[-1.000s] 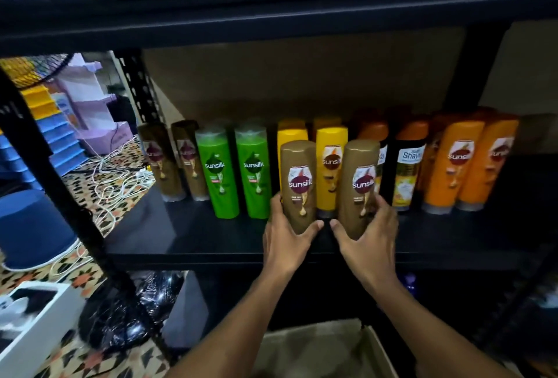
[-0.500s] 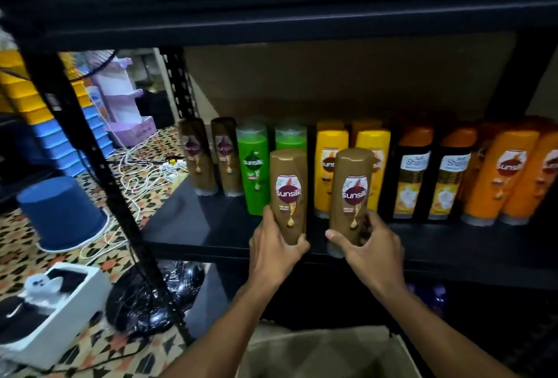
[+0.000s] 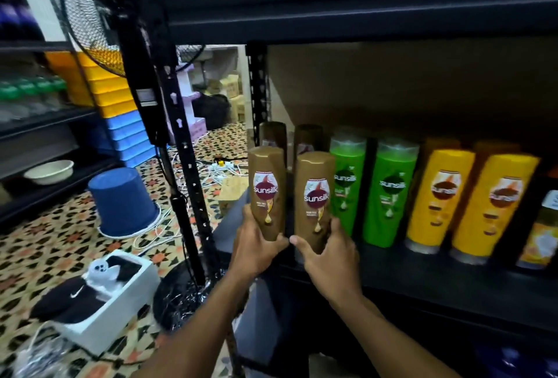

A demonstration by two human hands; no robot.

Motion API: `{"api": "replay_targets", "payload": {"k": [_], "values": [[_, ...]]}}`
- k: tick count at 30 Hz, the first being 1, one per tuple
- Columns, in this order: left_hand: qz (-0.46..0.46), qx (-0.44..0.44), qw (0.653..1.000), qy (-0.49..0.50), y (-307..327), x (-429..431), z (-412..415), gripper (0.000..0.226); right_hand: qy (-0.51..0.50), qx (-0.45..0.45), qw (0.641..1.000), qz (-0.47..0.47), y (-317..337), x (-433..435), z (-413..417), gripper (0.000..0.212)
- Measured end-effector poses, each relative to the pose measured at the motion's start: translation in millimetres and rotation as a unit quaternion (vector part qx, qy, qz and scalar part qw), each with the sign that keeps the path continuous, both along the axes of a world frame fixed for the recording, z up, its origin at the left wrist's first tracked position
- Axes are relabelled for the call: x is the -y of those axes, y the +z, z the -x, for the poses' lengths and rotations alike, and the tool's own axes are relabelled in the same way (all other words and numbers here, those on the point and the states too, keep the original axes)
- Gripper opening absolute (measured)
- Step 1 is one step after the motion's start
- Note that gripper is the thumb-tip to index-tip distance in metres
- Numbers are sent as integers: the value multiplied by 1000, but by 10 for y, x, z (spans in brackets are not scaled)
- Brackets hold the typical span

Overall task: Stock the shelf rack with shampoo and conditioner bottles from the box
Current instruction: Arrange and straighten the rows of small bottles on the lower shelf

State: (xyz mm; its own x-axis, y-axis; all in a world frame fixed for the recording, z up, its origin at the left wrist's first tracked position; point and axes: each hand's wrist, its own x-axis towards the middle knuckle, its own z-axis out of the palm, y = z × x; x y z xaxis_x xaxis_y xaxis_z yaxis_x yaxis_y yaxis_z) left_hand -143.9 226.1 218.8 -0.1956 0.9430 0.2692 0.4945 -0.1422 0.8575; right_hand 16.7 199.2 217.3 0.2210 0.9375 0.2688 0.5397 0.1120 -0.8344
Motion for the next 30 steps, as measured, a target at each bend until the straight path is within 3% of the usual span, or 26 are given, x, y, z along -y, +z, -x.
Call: {"api": "replay_targets", "payload": {"k": [5, 13, 20, 25, 30], "values": [[18, 30, 999, -10, -94, -411, 318, 74, -46, -51, 997, -19, -25, -380, 436, 63], [-10, 22, 1000, 3, -146, -706, 356, 68, -101, -56, 992, -42, -79, -734, 627, 73], [-81, 25, 994, 66, -155, -685, 247, 85, -105, -28, 994, -31, -109, -758, 663, 73], [-89, -24, 992, 88, -139, -676, 238, 95, -110, -31, 993, -16, -105, -774, 678, 75], [-65, -6, 996, 67, -149, -709, 255, 104, -118, -17, 992, -30, -113, -764, 694, 79]]}}
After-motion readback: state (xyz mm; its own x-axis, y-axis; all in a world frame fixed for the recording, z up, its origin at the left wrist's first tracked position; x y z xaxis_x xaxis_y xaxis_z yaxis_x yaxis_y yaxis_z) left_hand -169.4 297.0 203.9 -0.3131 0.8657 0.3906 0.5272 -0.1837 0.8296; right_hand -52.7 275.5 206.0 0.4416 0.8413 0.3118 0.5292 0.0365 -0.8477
